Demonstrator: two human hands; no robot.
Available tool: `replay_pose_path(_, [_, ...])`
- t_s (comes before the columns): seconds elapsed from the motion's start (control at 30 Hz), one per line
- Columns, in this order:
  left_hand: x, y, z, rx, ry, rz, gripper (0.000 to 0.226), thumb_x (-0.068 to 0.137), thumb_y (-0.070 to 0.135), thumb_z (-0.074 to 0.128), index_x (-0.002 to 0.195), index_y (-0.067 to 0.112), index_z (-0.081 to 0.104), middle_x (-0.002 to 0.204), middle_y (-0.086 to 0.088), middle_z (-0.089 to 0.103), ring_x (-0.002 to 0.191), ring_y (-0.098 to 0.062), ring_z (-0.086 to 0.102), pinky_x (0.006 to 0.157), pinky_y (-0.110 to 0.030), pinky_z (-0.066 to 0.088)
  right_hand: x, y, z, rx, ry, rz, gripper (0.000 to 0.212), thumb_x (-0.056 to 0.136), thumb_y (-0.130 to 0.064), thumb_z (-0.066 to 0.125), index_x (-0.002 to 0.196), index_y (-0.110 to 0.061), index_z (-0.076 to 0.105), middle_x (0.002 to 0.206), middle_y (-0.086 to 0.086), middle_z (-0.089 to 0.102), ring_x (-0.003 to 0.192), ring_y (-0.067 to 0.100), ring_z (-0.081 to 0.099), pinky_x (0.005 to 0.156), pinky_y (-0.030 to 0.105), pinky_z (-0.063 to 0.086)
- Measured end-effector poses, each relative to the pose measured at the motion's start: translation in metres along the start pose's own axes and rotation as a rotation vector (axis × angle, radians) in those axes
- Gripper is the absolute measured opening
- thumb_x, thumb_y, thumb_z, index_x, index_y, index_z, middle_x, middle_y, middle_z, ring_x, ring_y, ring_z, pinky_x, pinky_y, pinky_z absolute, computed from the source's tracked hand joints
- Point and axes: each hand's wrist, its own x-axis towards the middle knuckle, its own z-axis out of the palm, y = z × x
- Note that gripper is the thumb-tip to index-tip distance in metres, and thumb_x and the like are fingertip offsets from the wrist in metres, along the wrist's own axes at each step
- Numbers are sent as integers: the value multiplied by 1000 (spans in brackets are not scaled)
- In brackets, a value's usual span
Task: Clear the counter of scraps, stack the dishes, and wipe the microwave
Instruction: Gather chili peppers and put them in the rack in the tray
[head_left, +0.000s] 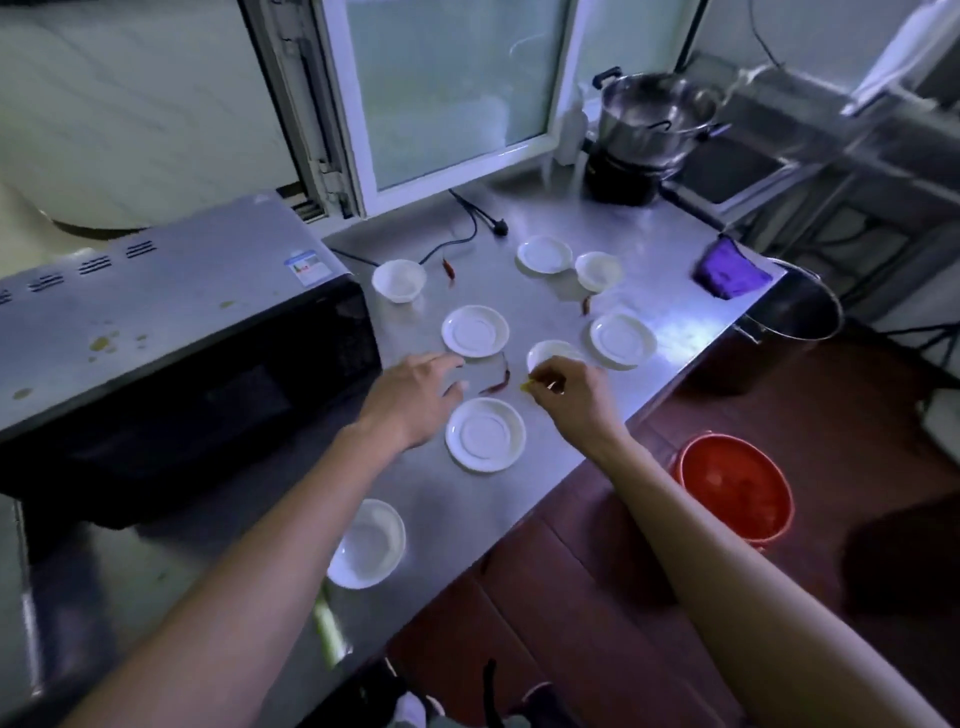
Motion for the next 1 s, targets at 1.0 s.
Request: replay_pose_path(1.0, [105, 361, 269, 144, -499, 539, 44, 97, 49, 49, 136, 29, 53, 135, 1, 60, 123, -22, 55, 102, -42, 46, -167, 331, -214, -11, 324, 663, 11, 83, -22, 80, 93, -23, 76, 88, -9, 72, 80, 5, 66, 76, 28, 58])
